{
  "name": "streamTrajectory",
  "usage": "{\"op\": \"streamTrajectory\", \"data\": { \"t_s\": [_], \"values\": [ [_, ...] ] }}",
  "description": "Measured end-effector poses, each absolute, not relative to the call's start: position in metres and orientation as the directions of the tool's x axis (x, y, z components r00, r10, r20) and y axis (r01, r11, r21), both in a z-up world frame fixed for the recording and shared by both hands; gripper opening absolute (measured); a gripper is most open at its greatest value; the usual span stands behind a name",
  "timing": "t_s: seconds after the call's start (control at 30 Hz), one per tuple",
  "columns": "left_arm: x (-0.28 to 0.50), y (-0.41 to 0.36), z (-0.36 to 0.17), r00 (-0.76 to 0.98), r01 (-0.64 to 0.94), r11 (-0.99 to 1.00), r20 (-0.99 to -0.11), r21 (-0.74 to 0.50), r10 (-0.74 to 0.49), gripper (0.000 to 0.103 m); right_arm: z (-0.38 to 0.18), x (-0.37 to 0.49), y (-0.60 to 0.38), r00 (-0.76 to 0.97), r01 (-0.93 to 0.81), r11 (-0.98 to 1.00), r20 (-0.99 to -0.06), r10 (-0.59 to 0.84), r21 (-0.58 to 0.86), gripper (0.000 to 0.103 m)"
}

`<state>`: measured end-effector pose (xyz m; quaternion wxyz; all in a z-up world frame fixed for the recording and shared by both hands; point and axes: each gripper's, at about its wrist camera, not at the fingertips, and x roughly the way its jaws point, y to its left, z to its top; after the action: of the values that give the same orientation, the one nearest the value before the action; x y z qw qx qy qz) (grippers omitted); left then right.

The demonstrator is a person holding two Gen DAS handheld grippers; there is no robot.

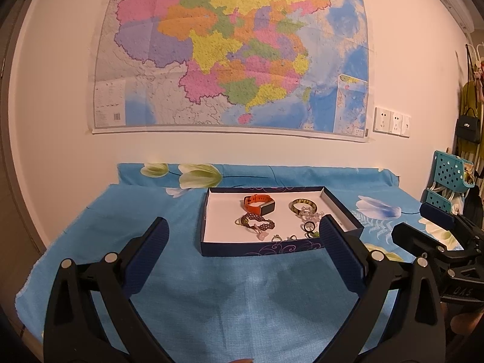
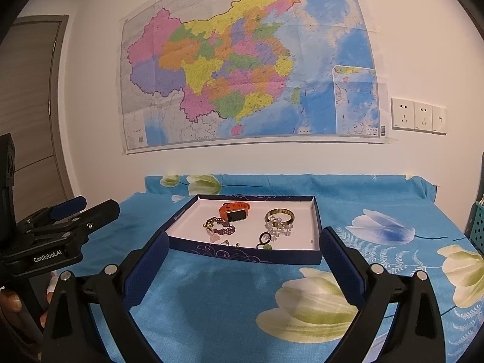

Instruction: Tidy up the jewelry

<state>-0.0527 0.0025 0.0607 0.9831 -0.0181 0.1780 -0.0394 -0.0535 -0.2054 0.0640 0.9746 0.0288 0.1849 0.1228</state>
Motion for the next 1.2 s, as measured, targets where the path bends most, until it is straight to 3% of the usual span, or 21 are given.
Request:
{"op": "streamTrajectory", "data": {
  "t_s": [1.2],
  "values": [
    [-0.0536, 0.0081, 0.061, 0.935, 0.057, 0.998, -0.349, -0.041, -0.068, 0.098, 0.0636, -0.0578, -0.2023, 0.903, -0.222, 0.97, -0.353, 0.245, 0.103, 0.096]
  ]
}}
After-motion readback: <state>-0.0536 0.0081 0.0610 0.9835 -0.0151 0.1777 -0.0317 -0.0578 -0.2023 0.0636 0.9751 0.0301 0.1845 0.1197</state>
